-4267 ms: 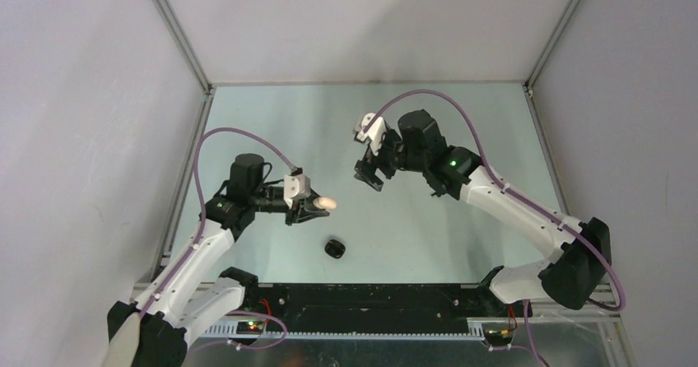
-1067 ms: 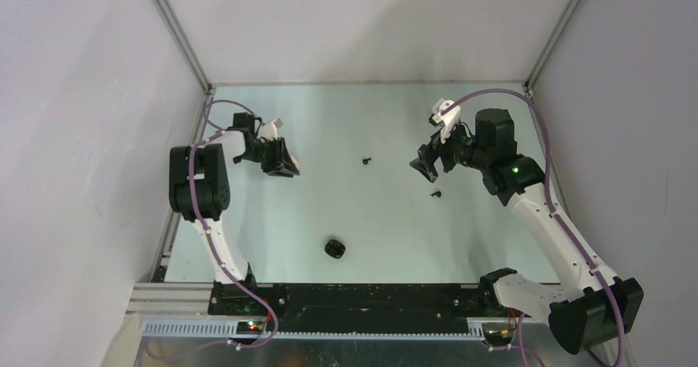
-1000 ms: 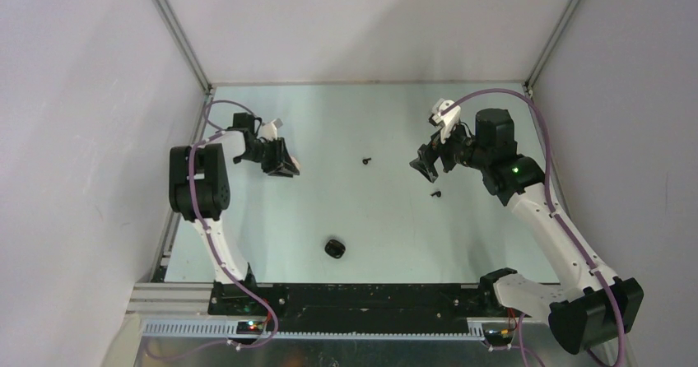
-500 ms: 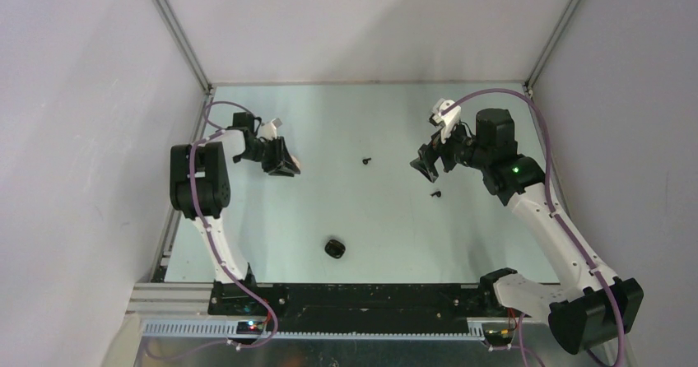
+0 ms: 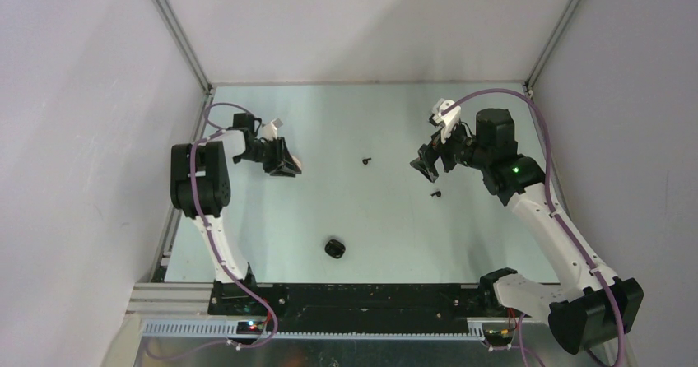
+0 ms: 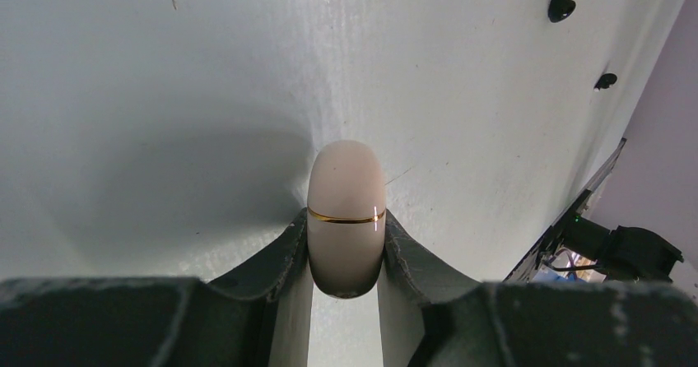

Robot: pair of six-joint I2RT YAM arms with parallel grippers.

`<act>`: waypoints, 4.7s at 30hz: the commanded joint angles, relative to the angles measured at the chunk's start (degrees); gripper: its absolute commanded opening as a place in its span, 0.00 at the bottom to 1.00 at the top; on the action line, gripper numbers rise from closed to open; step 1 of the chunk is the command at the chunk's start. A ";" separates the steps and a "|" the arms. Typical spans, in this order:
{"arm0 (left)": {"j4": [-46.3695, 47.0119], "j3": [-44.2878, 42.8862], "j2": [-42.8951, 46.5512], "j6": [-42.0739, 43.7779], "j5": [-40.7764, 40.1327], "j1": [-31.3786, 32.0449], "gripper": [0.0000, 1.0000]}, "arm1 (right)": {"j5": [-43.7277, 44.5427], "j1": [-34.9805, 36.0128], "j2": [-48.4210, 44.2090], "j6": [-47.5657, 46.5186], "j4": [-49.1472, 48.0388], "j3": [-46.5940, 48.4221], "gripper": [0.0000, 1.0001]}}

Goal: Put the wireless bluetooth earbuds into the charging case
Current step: Place the charging case at the center of the board, then pick up the charging case at the center of the board.

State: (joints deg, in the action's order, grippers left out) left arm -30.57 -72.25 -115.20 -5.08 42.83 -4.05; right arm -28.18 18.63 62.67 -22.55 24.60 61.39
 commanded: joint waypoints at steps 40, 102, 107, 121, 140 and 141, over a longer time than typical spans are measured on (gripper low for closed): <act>-10.15 -27.00 -11.82 -1.91 -0.89 0.97 0.11 | 0.38 -0.95 1.57 -0.62 -1.17 0.04 0.94; 0.48 11.97 60.21 22.52 -17.66 -2.36 0.99 | 7.53 19.00 0.23 -15.42 -4.40 -2.87 0.99; -5.30 17.03 68.86 28.27 -10.89 -2.34 0.99 | 10.54 30.00 8.23 -14.07 -6.31 -2.86 1.00; -0.90 26.31 79.37 31.19 -8.33 -2.36 1.00 | 15.03 39.74 31.64 1.16 -1.03 7.79 0.97; 1.44 27.70 78.70 29.38 -8.09 -2.33 0.99 | 13.07 42.52 49.57 11.96 7.80 20.30 0.91; 1.68 28.11 78.76 29.13 -8.19 -2.34 1.00 | 12.39 42.53 50.16 11.90 7.90 20.28 0.91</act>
State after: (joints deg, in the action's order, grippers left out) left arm -31.81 -43.99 -36.71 24.47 34.28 -6.55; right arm -14.11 62.04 111.53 -13.34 29.08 78.85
